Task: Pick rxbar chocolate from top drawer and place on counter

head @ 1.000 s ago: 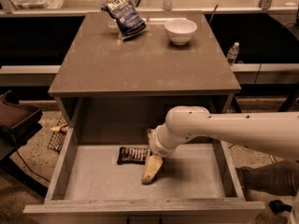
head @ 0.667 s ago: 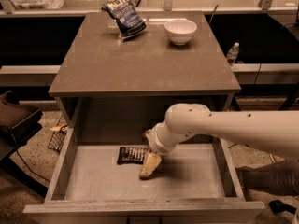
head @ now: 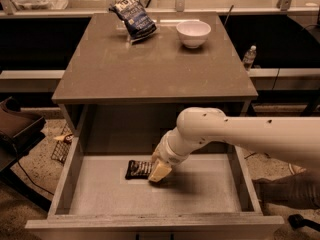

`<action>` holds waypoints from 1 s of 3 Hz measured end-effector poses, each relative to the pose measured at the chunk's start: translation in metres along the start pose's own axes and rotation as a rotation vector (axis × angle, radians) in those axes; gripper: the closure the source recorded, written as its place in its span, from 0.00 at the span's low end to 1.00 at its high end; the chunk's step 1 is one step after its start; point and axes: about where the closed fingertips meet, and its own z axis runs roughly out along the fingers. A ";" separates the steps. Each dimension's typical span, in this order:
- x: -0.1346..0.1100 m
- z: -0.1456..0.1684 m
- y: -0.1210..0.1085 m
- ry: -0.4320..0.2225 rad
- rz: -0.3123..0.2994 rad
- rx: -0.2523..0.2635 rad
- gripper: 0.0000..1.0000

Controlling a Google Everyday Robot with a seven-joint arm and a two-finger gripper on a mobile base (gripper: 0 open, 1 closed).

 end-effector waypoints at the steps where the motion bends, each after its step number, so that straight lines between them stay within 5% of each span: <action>1: 0.000 0.000 0.000 0.000 0.000 0.000 1.00; 2: -0.019 -0.028 0.006 -0.019 -0.021 0.016 1.00; 3: -0.052 -0.092 0.015 -0.056 -0.043 0.051 1.00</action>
Offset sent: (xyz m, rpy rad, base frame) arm -0.0216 0.0086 0.0885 0.0418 -0.0715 0.0263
